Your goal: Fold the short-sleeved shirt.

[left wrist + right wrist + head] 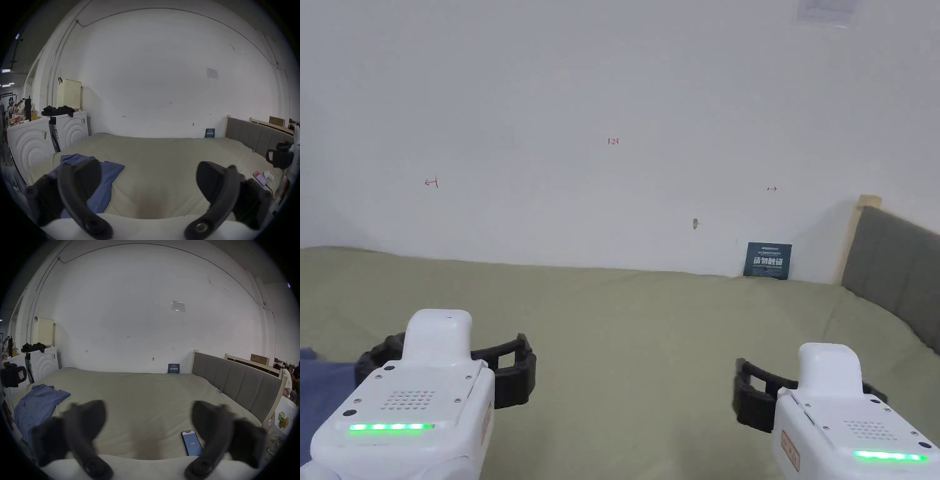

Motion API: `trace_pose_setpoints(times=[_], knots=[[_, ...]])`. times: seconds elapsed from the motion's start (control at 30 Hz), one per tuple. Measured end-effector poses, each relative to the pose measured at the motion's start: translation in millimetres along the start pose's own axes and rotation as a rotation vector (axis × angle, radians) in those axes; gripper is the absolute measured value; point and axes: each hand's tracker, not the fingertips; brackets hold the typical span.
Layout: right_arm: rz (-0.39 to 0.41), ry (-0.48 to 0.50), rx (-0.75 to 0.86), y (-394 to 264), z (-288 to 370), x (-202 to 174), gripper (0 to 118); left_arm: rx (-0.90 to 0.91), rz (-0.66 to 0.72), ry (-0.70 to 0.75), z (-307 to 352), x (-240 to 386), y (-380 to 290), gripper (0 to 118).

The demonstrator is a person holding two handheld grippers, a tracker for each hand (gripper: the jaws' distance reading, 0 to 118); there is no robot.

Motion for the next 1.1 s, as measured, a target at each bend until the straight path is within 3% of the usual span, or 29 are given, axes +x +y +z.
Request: trace_pose_setpoints(times=[0.03, 0.07, 0.1, 0.17, 0.2, 0.27, 0.37, 0.53, 0.77, 1.1], knots=[[0.013, -0.014, 0.001, -1.7, 0.5, -1.7, 74, -0.003, -0.010, -0.011, 0.3, 1.4, -1.8, 105], [0.035, -0.048, -0.003, -3.9, -0.1, -3.2, 20, 0.007, -0.021, 0.005, 0.8, 3.8, -4.2, 54], [0.035, -0.064, -0.001, -6.5, 0.6, -3.0, 6, 0.009, -0.041, 0.030, -0.7, 6.7, -8.4, 0], [-0.030, 0.007, -0.024, -9.2, 3.0, 1.6, 6, 0.022, -0.020, 0.040, 2.6, 4.7, -13.1, 0], [-0.011, 0.000, -0.038, -9.1, 3.4, 1.8, 6, 0.019, 0.025, -0.005, 3.0, 1.9, -13.6, 0], [0.027, -0.019, -0.051, -10.7, 3.6, -1.8, 6, 0.009, 0.002, 0.045, 3.1, -1.0, -10.9, 0], [-0.031, 0.013, -0.053, -6.9, 7.2, -2.6, 5, 0.010, 0.016, 0.051, 7.6, -12.4, -5.9, 0], [-0.015, 0.063, -0.034, 9.4, 9.0, -26.0, 5, 0.018, 0.008, 0.106, 24.3, -40.6, 3.7, 0], [0.016, 0.199, -0.008, 28.4, 5.6, -88.0, 5, 0.035, 0.013, 0.231, 60.1, -99.2, 12.5, 0], [0.026, 0.593, -0.027, 27.7, 24.0, -223.3, 5, -0.019, 0.021, 0.523, 147.6, -192.3, -0.3, 0]])
